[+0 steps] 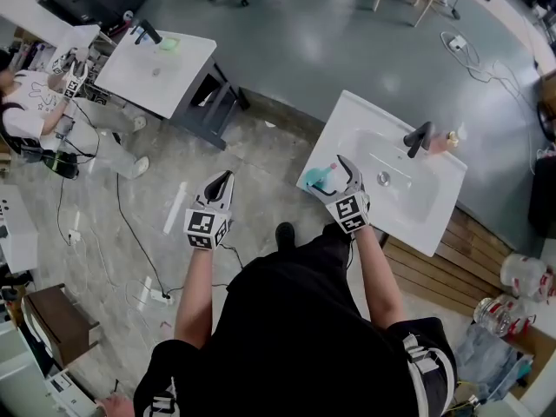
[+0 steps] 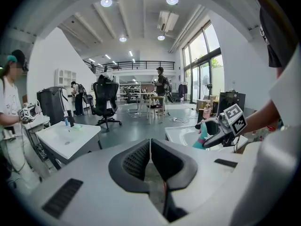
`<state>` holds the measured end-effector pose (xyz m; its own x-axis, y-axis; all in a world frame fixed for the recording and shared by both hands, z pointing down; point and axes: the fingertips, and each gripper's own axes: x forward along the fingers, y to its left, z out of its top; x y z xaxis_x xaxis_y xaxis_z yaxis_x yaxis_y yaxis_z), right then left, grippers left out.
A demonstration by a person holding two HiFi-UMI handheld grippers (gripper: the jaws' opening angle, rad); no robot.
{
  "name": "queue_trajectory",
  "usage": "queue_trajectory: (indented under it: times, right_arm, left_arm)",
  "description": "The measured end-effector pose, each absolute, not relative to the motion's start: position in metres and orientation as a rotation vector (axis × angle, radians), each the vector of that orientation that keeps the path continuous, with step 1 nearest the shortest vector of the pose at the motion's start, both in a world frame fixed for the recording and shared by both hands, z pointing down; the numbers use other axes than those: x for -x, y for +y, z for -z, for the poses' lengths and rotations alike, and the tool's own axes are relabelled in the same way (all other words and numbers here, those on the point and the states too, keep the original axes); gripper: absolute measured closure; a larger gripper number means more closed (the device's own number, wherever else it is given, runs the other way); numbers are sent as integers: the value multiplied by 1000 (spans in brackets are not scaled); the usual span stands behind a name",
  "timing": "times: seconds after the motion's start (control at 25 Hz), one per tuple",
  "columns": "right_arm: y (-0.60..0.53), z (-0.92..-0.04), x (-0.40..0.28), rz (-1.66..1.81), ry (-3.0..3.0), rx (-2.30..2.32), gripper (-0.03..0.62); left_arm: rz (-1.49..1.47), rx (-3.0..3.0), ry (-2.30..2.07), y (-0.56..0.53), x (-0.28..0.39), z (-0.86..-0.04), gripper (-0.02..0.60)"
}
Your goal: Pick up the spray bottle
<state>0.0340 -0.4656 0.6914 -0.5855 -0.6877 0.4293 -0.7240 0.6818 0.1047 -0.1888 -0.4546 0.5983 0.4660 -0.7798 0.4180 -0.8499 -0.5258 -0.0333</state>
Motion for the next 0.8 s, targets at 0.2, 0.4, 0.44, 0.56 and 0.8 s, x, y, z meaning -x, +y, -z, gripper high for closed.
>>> queue_trajectory:
  times: [0.2,0.4,0.44,0.56,0.8]
  right_arm:
    - [-469,-692,-29,-77,-2433,-1115,129]
    - [-468,-691,-26,-54,-2426,-1127,197]
    - [-469,-690,-25,-41,-2424,-1127,213]
    - [-470,-689,-24,-17,-2416,-1123,246]
    - [-468,-686,-22,-13,-2414,-1108,252]
  left_arm:
    - [-584,-2530,-1423,-455,193,-599,552]
    - [-594,-2526,-1419,-455,197,-603,552]
    - [-593,-2526,-1419,-455,198,-603,552]
    - [-590,-2528,-1419,-457,199,-602,552]
    - [-589,-2531,-1419,-457,200,-600,552]
